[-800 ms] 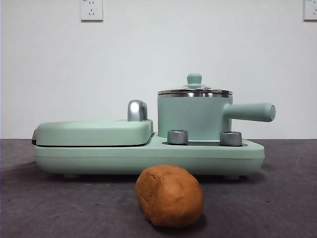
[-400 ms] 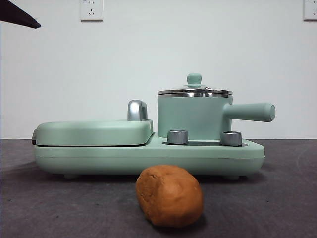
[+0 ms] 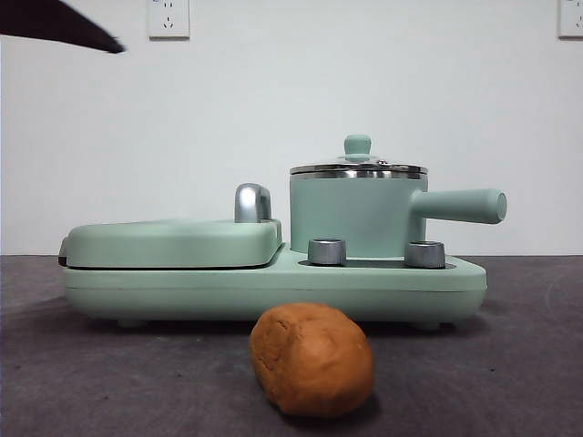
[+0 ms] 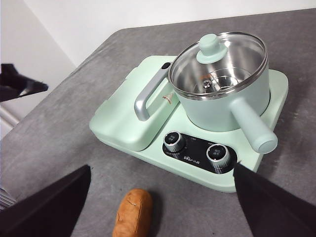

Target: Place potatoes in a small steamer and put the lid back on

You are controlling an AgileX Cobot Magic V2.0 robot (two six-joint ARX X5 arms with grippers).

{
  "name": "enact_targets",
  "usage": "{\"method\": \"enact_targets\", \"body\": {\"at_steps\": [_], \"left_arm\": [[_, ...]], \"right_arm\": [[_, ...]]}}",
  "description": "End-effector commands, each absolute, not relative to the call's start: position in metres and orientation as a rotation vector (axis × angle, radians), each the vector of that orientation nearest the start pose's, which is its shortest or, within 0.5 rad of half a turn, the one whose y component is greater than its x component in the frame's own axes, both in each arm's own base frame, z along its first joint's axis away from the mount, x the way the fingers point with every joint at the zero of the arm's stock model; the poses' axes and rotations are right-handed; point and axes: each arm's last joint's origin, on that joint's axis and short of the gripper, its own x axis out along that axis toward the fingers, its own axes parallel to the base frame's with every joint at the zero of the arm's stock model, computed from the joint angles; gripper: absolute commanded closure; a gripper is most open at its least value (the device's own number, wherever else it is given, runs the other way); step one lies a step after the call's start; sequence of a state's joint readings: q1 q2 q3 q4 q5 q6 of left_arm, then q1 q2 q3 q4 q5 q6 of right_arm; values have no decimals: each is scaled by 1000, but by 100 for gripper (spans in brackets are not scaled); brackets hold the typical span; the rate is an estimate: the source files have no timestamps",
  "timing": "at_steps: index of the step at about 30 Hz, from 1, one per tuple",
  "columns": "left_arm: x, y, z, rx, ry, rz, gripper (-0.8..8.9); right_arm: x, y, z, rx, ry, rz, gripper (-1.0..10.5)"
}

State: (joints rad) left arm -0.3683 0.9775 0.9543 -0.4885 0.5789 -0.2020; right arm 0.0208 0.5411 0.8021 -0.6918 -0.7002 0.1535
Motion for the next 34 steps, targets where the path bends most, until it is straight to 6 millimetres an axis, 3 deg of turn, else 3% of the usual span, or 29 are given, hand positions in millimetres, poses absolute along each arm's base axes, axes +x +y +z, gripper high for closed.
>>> {"method": "enact_targets", "body": {"at_steps": [1,11,16,24,34], "left_arm": [[195,-102,343,-209,614,-917,375],[263,-173,369,-17,672,-889,375],[294,-211,372,46,638,-856,376],[325,-260,353,230,545,-780,376],[350,-282,326,152,492,-764,380]], "right_arm": [[96,21,329,273,448,685,485],[96,21,328,287,453,682,485],[96,21,328,288,453,682,485],[96,21,329,304,459,679,485],[96,21,329,306,460,685,485]]}}
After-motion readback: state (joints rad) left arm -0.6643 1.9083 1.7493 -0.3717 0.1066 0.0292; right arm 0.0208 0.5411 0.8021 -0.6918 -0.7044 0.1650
